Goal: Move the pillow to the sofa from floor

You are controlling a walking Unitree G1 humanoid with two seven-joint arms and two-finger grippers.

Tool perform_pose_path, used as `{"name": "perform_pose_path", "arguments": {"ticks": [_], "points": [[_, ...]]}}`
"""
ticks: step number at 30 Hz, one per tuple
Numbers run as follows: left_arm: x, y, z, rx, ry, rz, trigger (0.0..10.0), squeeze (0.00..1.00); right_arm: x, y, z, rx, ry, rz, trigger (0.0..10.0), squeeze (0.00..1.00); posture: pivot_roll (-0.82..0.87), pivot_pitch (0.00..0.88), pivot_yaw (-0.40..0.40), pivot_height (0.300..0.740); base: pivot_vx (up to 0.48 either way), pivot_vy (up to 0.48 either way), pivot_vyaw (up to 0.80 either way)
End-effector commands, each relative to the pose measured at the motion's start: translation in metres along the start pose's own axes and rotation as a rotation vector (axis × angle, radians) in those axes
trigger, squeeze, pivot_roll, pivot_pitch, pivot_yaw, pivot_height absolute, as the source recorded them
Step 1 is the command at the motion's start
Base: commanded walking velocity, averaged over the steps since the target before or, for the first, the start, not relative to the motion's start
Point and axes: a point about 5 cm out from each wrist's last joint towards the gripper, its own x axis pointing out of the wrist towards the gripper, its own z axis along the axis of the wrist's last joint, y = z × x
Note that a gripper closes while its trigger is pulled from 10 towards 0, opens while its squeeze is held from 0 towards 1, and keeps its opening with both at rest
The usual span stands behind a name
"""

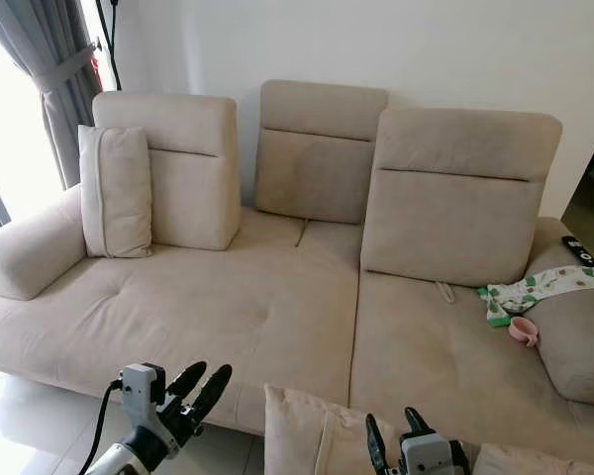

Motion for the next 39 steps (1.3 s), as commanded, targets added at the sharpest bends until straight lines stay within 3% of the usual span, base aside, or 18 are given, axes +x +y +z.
{"name": "perform_pose_path", "arguments": {"ticks": [1, 19, 30, 39], "points": [[-0.0016, -0.0009, -0.0005, -0.011, 0.003, -0.001, 10.0, 0.00, -0.0007, -0.0011, -0.0017, 0.001, 0.002, 0.000, 10.0, 0.00, 0.04, 0.000, 0.020, 0.740, 0.247, 0.000, 0.00], [-0.0001, -0.0044, -0.0027, -0.022, 0.006, -0.015, 10.0, 0.00, 0.0023, -0.0019, -0.0023, -0.007, -0.004, 0.001, 10.0, 0.00, 0.04, 0.000, 0.015, 0.740, 0.316, 0.000, 0.00], [0.0005, -0.0055, -0.0040, -0.033, 0.010, -0.015, 10.0, 0.00, 0.0034, -0.0028, -0.0008, -0.014, -0.008, -0.008, 10.0, 0.00, 0.04, 0.000, 0.015, 0.740, 0.000, 0.000, 0.00], [0.0016, -0.0060, -0.0049, -0.021, 0.017, -0.021, 10.0, 0.00, 0.0055, -0.0023, 0.0007, -0.003, -0.009, -0.012, 10.0, 0.00, 0.04, 0.000, 0.014, 0.740, 0.000, 0.000, -0.47]]}}
